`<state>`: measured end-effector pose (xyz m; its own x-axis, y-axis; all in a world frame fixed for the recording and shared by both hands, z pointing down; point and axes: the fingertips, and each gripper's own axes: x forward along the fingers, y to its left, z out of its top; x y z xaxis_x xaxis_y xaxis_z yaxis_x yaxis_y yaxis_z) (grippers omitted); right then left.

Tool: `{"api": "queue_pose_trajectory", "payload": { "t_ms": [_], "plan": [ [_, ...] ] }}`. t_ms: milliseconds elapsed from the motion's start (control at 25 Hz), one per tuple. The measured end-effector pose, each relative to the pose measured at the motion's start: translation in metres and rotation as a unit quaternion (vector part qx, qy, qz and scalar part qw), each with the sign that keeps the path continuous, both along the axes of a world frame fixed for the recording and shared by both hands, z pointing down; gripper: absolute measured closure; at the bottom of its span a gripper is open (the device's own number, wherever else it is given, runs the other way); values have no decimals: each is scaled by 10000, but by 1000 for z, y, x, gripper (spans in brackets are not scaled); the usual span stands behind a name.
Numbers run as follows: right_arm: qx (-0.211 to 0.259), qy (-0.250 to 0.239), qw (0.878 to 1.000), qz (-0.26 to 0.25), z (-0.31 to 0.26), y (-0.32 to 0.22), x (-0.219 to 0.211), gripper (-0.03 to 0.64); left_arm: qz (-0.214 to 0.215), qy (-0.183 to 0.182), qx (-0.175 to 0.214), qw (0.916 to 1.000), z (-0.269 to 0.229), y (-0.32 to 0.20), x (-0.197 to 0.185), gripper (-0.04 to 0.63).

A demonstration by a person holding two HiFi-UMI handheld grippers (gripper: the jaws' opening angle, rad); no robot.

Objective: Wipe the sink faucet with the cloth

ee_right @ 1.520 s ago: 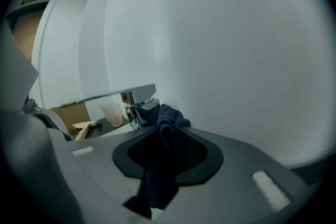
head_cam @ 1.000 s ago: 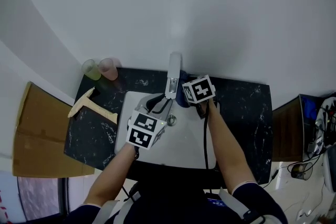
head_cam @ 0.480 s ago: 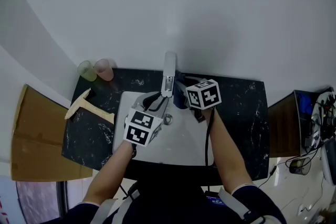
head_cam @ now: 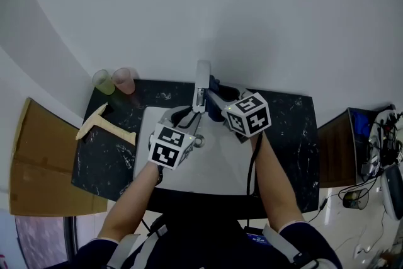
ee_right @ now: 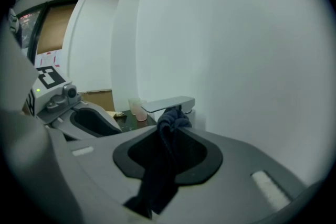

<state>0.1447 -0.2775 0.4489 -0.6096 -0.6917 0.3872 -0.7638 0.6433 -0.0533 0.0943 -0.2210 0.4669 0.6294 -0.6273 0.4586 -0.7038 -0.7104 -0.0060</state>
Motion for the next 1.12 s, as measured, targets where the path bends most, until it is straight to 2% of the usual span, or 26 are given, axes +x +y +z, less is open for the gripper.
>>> {"api": "queue_pose_trajectory", "payload": {
  "t_ms": [280,400,680,880,1000,1120],
  "plan": [
    [226,431,9953,-836,-8,26,-25,525,8,7,18,10000,-1,-1,0,499],
    [250,433,9956,-788,-7,21,-25,525,-19,-35,74,10000,-1,-3,-2,499],
    [507,277,9979,-297,-9,-5,-13,526,-7,-15,70,10000,-1,-2,-1,499],
    [466,201,9987,-71,-6,-19,-6,526,-32,26,82,10000,-1,-2,-1,499],
    [361,373,9985,-172,-5,-21,-8,526,-28,21,87,10000,-2,-4,0,499],
    [245,786,9953,-506,-2,-16,-15,528,2,4,57,10000,-1,-3,0,499]
  ]
}}
